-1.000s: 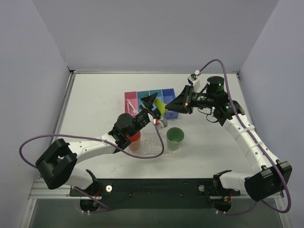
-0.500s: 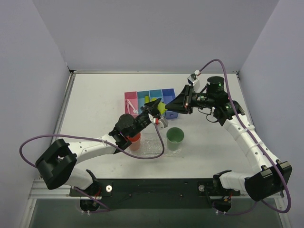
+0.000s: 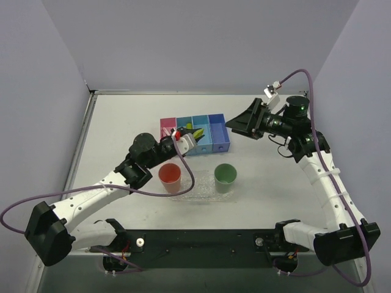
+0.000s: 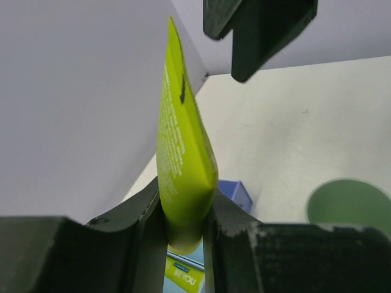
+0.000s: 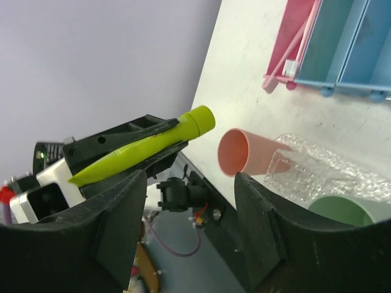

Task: Prepare toiletry sets of a toothbrush and toothpaste on the tray

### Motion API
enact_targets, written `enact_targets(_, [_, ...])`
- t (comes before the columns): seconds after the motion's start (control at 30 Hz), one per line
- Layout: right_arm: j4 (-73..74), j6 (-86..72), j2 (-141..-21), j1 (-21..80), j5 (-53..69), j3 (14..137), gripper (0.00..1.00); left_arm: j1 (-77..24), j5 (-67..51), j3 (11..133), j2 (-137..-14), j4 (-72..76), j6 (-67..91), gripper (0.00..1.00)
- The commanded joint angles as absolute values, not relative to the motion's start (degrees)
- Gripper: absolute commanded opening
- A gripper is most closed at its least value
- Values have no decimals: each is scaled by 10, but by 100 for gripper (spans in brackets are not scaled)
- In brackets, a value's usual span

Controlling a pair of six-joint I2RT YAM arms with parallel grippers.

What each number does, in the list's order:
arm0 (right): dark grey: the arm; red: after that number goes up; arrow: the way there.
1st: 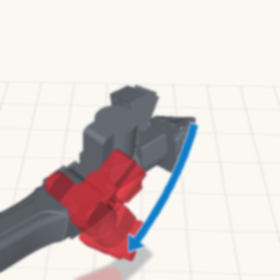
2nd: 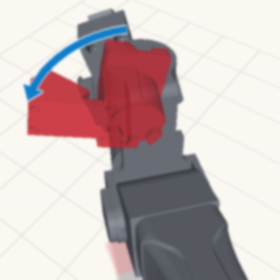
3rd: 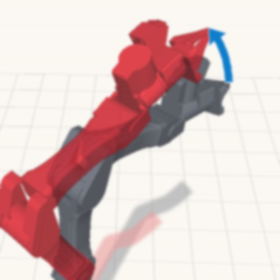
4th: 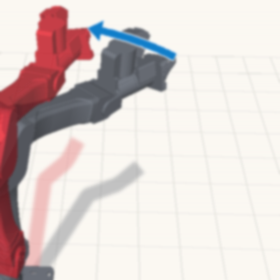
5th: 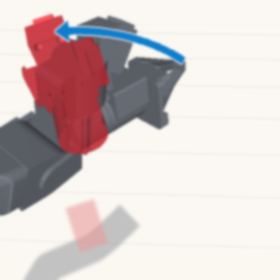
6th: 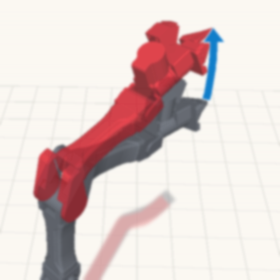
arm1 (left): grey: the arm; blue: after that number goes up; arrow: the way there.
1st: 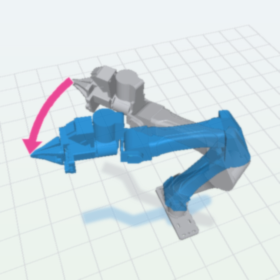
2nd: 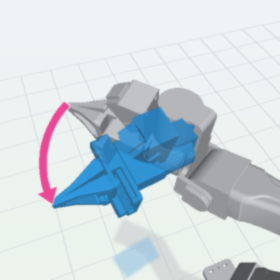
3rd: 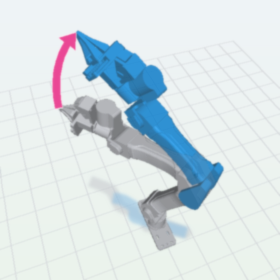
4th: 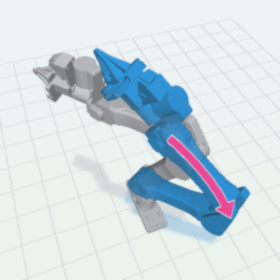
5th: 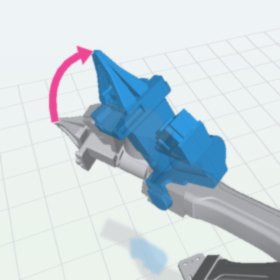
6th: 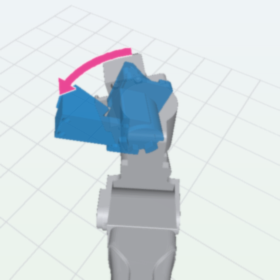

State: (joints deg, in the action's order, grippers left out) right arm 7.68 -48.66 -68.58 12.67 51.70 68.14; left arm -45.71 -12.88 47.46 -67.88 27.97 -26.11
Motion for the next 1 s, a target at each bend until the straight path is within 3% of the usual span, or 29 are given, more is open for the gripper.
enact_targets(0.0, [97,-318,-627,134,505,736,55,-422,-286,525,-644,158,-142,0])
enact_targets(0.2, [133,-173,-611,222,519,763,55,-396,-450,552,-628,31,-75,0])
enact_targets(0.47, [185,-91,-659,309,506,820,55,-347,-645,532,-644,97,59,0])
enact_targets(0.67, [214,-49,-692,378,481,835,51,-344,-709,541,-680,117,108,0])
enact_targets(0.97, [213,-39,-717,413,465,846,49,-345,-708,539,-679,116,115,0])
